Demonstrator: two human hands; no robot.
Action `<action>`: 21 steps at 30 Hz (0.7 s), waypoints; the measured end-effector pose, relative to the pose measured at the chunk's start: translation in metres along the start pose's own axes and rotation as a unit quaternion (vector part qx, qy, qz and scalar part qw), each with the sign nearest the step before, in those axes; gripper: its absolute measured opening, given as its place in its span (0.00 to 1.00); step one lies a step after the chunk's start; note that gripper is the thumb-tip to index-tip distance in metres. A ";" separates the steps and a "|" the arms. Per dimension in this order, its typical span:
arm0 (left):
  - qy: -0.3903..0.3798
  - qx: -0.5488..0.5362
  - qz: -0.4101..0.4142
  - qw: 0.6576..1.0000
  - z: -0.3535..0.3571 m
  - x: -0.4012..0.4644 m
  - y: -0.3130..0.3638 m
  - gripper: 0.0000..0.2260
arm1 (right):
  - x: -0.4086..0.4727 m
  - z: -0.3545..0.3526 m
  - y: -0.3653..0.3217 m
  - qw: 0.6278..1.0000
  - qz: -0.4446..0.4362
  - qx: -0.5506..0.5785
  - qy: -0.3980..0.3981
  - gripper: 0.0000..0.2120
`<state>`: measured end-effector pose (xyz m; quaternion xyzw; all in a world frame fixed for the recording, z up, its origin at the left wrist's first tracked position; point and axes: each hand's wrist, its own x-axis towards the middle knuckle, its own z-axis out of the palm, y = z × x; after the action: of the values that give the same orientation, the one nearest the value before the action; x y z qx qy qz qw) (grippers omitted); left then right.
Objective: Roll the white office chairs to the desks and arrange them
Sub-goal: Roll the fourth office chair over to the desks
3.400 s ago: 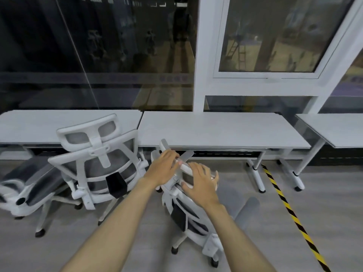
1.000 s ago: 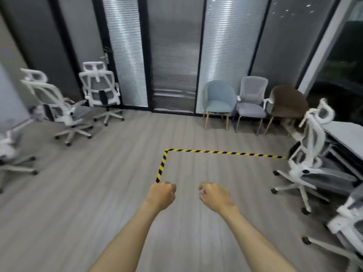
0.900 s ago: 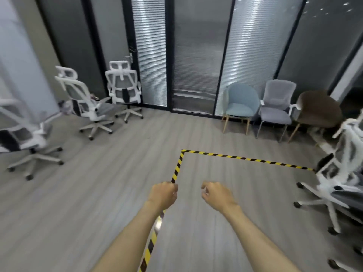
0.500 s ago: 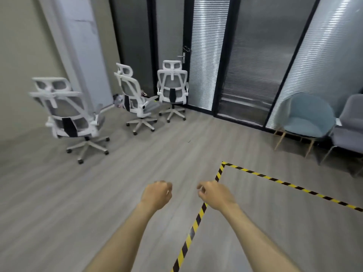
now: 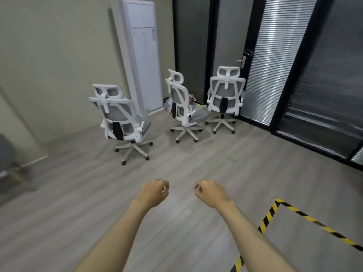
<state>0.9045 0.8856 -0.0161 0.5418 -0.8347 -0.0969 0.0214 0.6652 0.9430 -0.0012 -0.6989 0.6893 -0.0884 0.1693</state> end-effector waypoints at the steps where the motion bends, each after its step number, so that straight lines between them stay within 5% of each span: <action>1: -0.001 -0.001 -0.012 1.000 -0.002 0.012 -0.012 0.10 | 0.021 0.000 -0.006 1.000 -0.011 0.001 -0.006 0.12; 21: 0.034 -0.051 -0.165 0.984 -0.047 0.302 -0.338 0.11 | 0.480 0.024 -0.170 0.995 -0.079 -0.001 -0.066 0.11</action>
<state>1.0908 0.4720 -0.0528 0.6734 -0.7264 -0.1230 0.0614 0.8494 0.4678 -0.0155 -0.7554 0.6195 -0.0544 0.2065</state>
